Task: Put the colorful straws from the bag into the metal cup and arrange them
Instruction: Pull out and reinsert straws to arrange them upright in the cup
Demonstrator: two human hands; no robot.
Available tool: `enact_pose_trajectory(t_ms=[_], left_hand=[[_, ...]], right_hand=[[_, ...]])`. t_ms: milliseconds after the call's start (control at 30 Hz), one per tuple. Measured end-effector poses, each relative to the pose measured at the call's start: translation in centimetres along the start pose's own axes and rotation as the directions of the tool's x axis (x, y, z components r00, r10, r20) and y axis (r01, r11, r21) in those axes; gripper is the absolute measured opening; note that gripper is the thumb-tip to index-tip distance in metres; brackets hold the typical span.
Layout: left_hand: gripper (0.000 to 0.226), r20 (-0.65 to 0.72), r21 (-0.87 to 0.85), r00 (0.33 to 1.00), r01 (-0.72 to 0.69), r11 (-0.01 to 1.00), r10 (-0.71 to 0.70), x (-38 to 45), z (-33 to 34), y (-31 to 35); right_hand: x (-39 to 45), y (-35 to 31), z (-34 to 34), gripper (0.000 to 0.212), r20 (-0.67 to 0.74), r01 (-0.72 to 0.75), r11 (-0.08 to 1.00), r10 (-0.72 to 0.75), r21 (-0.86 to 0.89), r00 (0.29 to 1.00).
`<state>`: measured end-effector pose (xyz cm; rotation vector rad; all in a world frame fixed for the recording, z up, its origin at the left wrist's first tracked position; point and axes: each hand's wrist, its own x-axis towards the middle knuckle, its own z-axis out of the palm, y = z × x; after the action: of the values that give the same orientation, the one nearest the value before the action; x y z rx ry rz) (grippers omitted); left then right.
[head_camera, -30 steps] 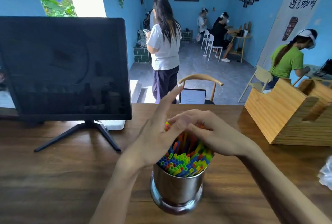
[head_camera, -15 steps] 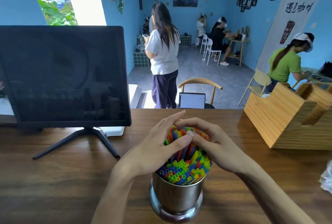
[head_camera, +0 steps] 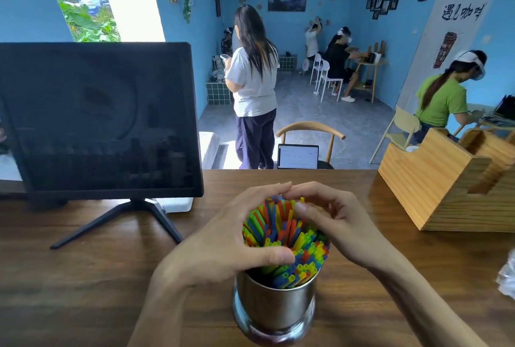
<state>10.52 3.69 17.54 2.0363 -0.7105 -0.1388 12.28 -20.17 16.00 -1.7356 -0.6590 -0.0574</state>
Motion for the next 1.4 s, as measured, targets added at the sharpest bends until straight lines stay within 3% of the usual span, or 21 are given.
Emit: enact_pose_trajectory(t_ms=[100,200,267,367,600,1033,1133,1233,1300,1400], left_hand=[[0.073,-0.121,0.009,0.993,-0.014,1.0,0.015,-0.2,-0.2,0.0],[0.046,-0.197,0.076,0.979,-0.045,0.996,0.06,-0.3,-0.4,0.1],[0.028,-0.22,0.119,0.971,-0.066,0.991,0.091,-0.1,-0.4,0.3],[0.012,-0.229,0.129,0.968,-0.07,0.989,0.098,0.1,-0.2,0.5],[0.017,-0.265,0.118,0.957,-0.089,0.989,0.117,0.3,-0.1,0.4],[0.02,-0.413,0.116,0.901,-0.092,0.989,0.133,0.8,-0.1,-0.1],[0.029,-0.423,0.095,0.892,-0.13,0.987,0.158,0.9,-0.1,-0.1],[0.02,-0.442,0.106,0.883,-0.126,0.986,0.16,0.9,-0.2,0.0],[0.017,-0.409,0.084,0.904,-0.095,0.992,0.121,0.7,-0.3,0.1],[0.03,-0.27,0.079,0.96,-0.049,0.996,0.069,0.6,-0.3,-0.1]], right_hand=[[0.0,0.1,-0.5,0.031,-0.051,0.004,0.996,-0.008,-0.089,0.999],[-0.2,0.1,-1.6,0.049,0.196,-0.089,0.994,0.101,-0.068,0.975],[-0.3,0.1,-1.9,0.042,0.278,-0.144,0.989,0.142,-0.013,0.95],[0.0,0.1,-1.4,0.024,0.172,-0.119,0.992,0.123,-0.033,0.977],[0.0,-0.2,-0.2,0.013,-0.02,0.002,0.995,-0.004,-0.102,1.0],[0.6,-0.7,0.2,0.023,-0.069,-0.033,0.991,0.024,-0.133,0.997],[0.5,-0.5,0.1,0.025,-0.083,-0.044,0.998,0.041,-0.034,0.996],[0.4,-0.5,-0.4,0.028,-0.135,-0.068,0.994,0.08,0.089,0.988],[0.2,-0.3,-0.7,0.027,-0.197,-0.102,0.991,0.118,0.089,0.973],[0.0,0.3,-0.8,0.029,-0.231,-0.167,0.984,0.175,0.053,0.957]])
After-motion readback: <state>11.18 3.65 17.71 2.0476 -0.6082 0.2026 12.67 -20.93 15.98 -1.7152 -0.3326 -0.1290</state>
